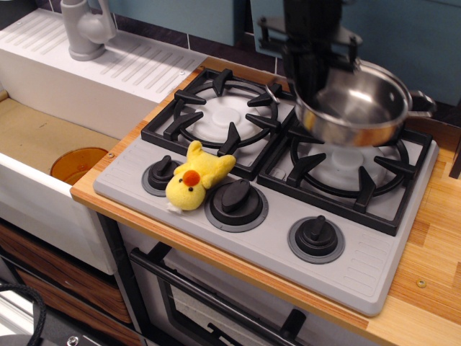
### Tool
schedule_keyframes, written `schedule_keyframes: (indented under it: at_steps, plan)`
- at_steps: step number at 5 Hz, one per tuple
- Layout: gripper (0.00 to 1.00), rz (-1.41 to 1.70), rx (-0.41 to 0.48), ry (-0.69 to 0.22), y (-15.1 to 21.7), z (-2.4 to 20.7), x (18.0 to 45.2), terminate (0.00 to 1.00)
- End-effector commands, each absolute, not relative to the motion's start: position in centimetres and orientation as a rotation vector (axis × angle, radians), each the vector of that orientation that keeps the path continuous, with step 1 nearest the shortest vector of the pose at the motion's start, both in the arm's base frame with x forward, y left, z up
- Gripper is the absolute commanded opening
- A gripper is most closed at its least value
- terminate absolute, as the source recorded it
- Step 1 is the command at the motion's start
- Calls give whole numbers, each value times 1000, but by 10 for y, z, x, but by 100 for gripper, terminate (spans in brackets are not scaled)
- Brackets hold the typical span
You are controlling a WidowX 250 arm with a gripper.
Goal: Put pot or pan on stove and put stuffedduck in pot or pan
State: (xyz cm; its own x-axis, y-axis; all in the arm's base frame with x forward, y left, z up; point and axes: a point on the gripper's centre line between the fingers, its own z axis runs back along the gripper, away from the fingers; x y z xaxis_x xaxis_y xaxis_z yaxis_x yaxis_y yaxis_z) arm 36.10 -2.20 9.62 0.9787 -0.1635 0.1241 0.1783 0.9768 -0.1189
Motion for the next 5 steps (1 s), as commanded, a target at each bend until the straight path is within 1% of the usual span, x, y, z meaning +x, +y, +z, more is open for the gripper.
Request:
schedule_keyframes:
  at_steps: [1,2,3,5]
  plan:
    - [0,-219,-118,-169,19,118,379,0]
    - [0,-226,-120,-161,38,112,381,0]
    - [0,-234,-124,-169,59,104,377,0]
    - [0,-265,-106,-185,98,96,376,0]
